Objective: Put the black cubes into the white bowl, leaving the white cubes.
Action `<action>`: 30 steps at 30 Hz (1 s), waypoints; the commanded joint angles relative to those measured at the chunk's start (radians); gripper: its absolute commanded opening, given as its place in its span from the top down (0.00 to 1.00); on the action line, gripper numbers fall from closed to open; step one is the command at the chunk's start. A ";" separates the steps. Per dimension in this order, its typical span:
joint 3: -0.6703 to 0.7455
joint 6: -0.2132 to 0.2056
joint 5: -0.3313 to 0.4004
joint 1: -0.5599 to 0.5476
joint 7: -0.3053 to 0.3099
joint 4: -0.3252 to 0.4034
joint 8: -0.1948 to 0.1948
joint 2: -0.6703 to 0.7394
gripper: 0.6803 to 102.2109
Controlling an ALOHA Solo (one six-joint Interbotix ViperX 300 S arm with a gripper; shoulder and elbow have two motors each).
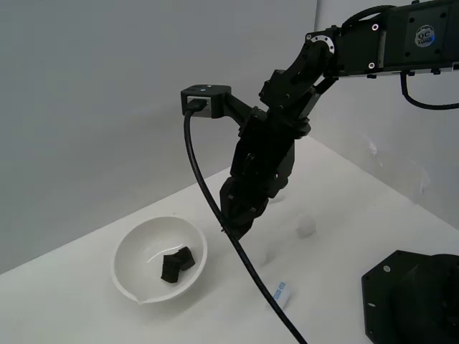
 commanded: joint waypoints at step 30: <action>-0.287 -0.055 -0.328 -0.164 -0.066 -0.324 0.002 -0.290 0.98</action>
